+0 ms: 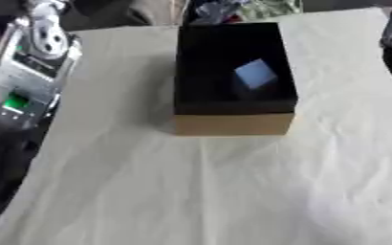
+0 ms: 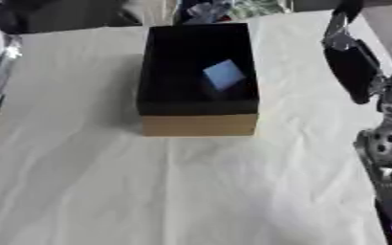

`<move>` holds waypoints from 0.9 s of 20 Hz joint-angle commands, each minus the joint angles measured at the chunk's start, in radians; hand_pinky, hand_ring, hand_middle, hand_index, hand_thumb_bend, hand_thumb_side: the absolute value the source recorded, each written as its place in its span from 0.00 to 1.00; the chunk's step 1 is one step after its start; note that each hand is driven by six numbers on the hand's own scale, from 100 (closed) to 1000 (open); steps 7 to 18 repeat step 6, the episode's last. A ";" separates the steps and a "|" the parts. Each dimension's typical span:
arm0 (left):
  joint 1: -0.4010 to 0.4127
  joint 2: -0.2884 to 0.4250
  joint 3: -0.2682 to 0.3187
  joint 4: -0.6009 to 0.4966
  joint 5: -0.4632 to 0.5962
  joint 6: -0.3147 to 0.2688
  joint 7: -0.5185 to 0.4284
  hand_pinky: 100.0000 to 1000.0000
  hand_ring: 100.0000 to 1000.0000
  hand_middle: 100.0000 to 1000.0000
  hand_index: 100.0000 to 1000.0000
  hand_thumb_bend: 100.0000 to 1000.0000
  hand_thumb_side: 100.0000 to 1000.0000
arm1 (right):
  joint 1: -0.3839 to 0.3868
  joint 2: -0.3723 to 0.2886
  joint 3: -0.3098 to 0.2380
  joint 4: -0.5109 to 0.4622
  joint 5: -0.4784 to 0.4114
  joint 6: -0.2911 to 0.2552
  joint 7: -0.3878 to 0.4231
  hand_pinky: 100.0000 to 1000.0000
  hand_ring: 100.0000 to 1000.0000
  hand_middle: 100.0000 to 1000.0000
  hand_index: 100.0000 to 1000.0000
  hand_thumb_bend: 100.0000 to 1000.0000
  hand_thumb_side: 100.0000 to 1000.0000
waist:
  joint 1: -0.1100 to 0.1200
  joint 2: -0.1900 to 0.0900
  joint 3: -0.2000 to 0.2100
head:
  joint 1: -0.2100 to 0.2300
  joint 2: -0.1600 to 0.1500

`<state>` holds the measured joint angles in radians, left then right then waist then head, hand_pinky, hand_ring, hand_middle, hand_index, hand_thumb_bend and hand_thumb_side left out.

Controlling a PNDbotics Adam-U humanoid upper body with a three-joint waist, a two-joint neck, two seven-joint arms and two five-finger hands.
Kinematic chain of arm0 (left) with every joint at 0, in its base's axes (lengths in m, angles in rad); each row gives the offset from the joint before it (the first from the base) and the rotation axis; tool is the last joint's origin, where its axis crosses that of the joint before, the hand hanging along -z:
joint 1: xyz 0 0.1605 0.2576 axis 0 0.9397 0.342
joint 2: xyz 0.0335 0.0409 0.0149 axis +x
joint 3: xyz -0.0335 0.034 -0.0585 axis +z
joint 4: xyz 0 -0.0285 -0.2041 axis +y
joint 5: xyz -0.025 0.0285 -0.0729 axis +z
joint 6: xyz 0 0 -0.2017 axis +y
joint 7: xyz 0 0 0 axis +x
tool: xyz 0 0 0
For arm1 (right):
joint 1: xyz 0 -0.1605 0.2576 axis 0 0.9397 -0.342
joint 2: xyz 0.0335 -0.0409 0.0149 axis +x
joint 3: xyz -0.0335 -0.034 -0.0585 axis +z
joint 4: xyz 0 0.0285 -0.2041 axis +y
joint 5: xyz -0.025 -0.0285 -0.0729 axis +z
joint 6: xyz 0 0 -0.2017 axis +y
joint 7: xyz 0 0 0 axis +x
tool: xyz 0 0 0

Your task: Pick up objects on the table and place them in the box.

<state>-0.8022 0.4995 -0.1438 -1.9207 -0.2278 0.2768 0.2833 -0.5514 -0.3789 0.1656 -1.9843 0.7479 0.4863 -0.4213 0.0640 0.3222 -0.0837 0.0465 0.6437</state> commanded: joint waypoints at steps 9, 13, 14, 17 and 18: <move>0.209 0.047 0.134 -0.079 0.259 -0.166 0.090 0.98 0.73 0.70 0.89 0.05 0.41 | 0.023 -0.027 -0.025 -0.016 0.012 0.014 -0.015 0.79 0.72 0.58 0.83 0.00 0.23 | -0.022 -0.045 0.057 | -0.047 0.038; 0.209 0.047 0.134 -0.079 0.259 -0.166 0.090 0.98 0.73 0.70 0.89 0.05 0.41 | 0.023 -0.027 -0.025 -0.016 0.012 0.014 -0.015 0.79 0.72 0.58 0.83 0.00 0.23 | -0.022 -0.045 0.057 | -0.047 0.038; 0.209 0.047 0.134 -0.079 0.259 -0.166 0.090 0.98 0.73 0.70 0.89 0.05 0.41 | 0.023 -0.027 -0.025 -0.016 0.012 0.014 -0.015 0.79 0.72 0.58 0.83 0.00 0.23 | -0.022 -0.045 0.057 | -0.047 0.038; 0.209 0.047 0.134 -0.079 0.259 -0.166 0.090 0.98 0.73 0.70 0.89 0.05 0.41 | 0.023 -0.027 -0.025 -0.016 0.012 0.014 -0.015 0.79 0.72 0.58 0.83 0.00 0.23 | -0.022 -0.045 0.057 | -0.047 0.038; 0.209 0.047 0.134 -0.079 0.259 -0.166 0.090 0.98 0.73 0.70 0.89 0.05 0.41 | 0.023 -0.027 -0.025 -0.016 0.012 0.014 -0.015 0.79 0.72 0.58 0.83 0.00 0.23 | -0.022 -0.045 0.057 | -0.047 0.038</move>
